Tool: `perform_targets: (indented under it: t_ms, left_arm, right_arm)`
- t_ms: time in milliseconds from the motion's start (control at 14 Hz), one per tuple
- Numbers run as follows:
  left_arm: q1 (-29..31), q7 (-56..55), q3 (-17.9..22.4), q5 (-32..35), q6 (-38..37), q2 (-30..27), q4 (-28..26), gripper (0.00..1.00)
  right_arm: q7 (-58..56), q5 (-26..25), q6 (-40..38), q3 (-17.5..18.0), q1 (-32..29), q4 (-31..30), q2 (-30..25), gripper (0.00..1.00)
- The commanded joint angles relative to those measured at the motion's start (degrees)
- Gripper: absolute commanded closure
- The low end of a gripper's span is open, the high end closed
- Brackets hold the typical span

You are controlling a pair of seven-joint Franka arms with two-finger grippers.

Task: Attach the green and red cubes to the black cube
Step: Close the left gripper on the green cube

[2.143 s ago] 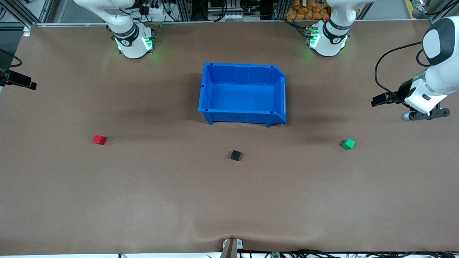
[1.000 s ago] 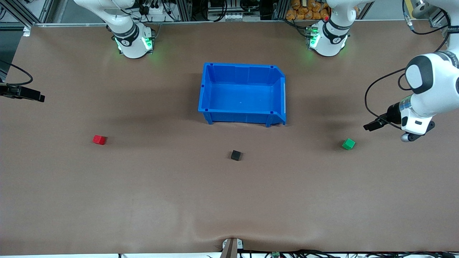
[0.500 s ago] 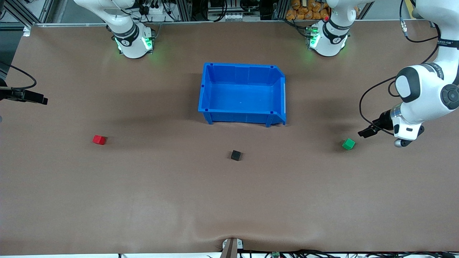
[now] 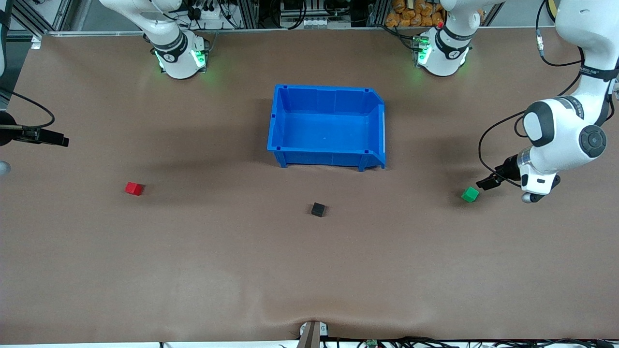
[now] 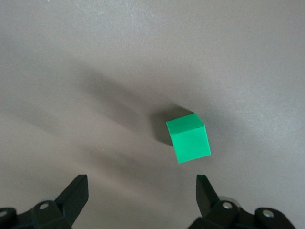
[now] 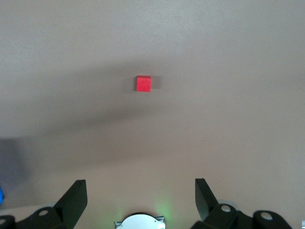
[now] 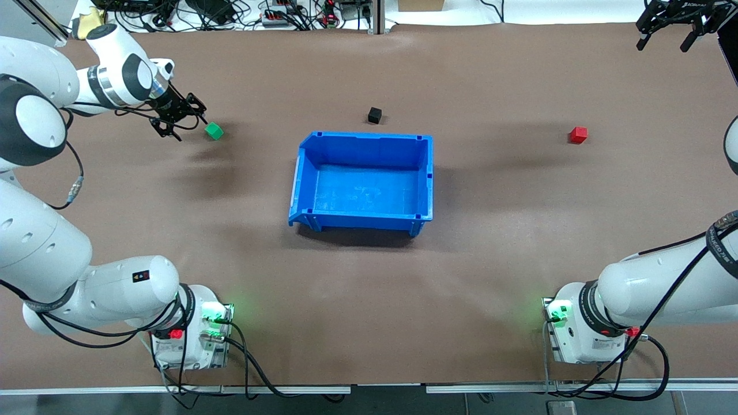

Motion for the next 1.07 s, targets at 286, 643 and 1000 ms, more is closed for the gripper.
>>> perform_targets:
  t_ms: [286,643,1000]
  left_arm:
    - [0.0,-0.5,-0.3,-5.8,4.0,3.4,1.1,0.12]
    - [-0.5,-1.8,-0.3,-7.1,5.0,6.3,3.5,0.21]
    - [-0.7,-1.9,-0.3,-7.1,5.2,8.5,5.7,0.29]
  right_arm:
    - [-0.4,-0.1,4.7,0.8,-0.9,-3.4,0.4,0.0]
    - [-0.4,-0.1,6.6,0.8,-0.9,-4.6,0.6,0.0]
    - [-0.4,0.0,7.8,0.8,-0.9,-4.6,1.9,0.0]
